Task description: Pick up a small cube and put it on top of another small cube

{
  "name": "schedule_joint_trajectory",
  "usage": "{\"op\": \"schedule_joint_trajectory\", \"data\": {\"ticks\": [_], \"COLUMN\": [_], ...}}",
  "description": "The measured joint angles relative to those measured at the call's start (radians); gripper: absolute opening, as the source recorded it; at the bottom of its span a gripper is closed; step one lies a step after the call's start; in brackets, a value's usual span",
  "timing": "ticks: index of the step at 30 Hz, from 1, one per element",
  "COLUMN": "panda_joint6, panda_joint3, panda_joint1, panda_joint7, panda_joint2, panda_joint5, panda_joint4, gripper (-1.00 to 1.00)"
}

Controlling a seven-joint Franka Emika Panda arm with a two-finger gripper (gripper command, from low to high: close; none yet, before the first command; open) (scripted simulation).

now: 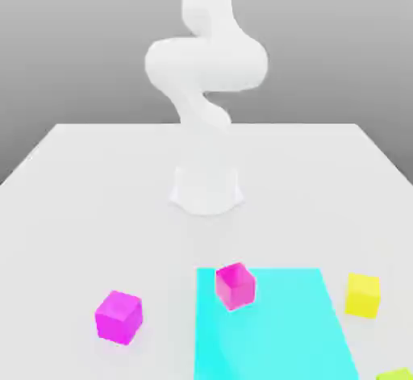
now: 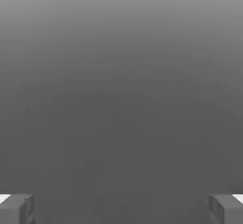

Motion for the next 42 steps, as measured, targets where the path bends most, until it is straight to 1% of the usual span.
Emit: {"op": "schedule_joint_trajectory", "data": {"ticks": [11,17,25,33,37,38,42], "panda_joint6": [0.069,0.105,0.155,0.216,0.304,0.323,0.323], "panda_joint3": [0.146,0.201,0.221,0.249,0.214,0.204,0.204], "panda_joint1": [-0.012,0.011,0.083,0.151,0.191,0.2,0.199], "panda_joint7": [0.12,0.194,0.274,0.314,0.343,0.349,0.349], "panda_joint2": [0.404,0.622,0.91,1.184,1.327,1.354,1.354], "panda_joint5": [-0.101,-0.171,-0.234,-0.237,-0.272,-0.281,-0.28], "panda_joint4": [0.074,0.115,0.167,0.217,0.252,0.259,0.259], "gripper": [0.0,0.0,0.0,0.0,0.0,-1.0,-1.0]}}
